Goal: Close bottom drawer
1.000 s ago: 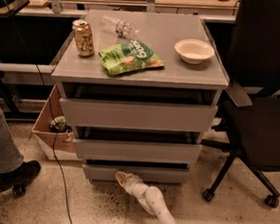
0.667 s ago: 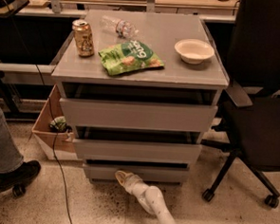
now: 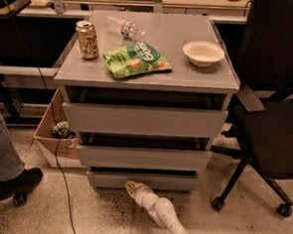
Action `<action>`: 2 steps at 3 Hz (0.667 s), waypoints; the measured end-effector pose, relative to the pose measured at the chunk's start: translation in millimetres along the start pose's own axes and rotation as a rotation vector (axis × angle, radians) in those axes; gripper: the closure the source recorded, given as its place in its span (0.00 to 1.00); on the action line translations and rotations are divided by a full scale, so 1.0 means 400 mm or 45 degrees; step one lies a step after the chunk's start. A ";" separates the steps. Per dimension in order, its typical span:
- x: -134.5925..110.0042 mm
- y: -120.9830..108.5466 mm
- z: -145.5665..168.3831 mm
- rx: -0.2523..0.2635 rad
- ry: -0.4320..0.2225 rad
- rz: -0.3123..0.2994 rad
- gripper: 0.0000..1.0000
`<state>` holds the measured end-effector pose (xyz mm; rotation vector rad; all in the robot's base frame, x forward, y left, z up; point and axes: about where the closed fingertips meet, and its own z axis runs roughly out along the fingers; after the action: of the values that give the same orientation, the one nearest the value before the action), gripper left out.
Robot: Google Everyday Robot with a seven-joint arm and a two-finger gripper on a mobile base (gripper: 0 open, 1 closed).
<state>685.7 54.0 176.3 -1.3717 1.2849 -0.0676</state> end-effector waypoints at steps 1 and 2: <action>0.094 -0.144 -0.191 0.045 0.194 -0.065 1.00; 0.088 -0.244 -0.298 0.077 0.281 0.024 1.00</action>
Offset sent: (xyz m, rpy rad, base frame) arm -0.1601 -0.2330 0.0350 -0.4439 0.1793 -0.3789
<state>678.0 -78.6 261.7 -1.3275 1.4664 -0.2491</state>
